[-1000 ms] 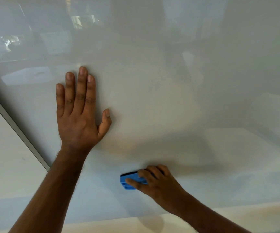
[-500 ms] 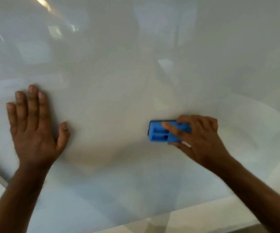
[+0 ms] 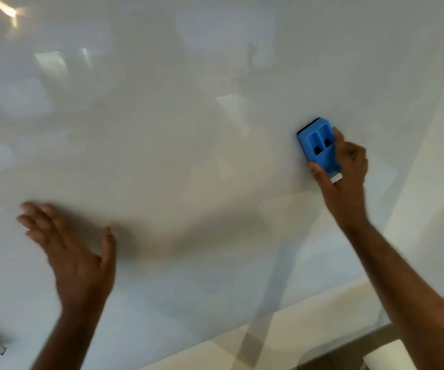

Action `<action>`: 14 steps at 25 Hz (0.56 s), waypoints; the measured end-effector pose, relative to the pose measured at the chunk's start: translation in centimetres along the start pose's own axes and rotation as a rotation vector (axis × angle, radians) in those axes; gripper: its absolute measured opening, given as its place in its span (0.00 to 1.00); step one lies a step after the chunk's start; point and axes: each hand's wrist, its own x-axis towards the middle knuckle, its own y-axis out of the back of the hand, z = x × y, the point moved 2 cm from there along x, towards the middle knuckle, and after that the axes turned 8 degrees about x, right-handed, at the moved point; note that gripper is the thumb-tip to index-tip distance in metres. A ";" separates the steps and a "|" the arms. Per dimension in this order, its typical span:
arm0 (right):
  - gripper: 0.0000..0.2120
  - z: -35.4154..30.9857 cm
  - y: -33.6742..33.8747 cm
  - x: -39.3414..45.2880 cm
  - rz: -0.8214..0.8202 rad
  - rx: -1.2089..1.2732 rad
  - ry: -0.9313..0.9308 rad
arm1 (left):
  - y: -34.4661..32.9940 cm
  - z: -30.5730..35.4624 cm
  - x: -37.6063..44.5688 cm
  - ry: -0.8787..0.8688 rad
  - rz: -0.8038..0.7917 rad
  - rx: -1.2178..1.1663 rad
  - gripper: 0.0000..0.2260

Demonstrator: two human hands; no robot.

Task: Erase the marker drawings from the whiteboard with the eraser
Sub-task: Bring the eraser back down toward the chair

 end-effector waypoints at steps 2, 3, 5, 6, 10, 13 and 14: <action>0.35 1.3 -0.9 -3.0 -0.051 0.002 -0.035 | -2.4 4.8 -2.4 -0.101 -0.090 -0.018 0.41; 0.35 1.7 -1.4 -4.6 -0.106 -0.010 -0.033 | -3.8 7.2 -3.8 -0.168 -0.142 -0.025 0.40; 0.33 2.4 -1.7 -8.1 -0.255 -0.063 0.032 | -6.2 12.2 -6.8 -0.295 -0.242 -0.053 0.40; 0.33 2.9 -1.4 -9.8 -0.323 -0.089 0.057 | -7.2 14.5 -8.3 -0.340 -0.297 -0.071 0.39; 0.33 9.0 2.5 -16.4 -0.491 -0.163 -0.119 | -10.9 20.9 -14.9 -0.437 -0.499 -0.098 0.39; 0.34 14.9 6.4 -20.5 -0.544 -0.295 -0.264 | -14.0 22.8 -19.7 -0.482 -0.619 -0.082 0.38; 0.35 16.7 7.6 -21.7 -0.556 -0.335 -0.311 | -14.8 23.2 -21.3 -0.490 -0.659 -0.077 0.38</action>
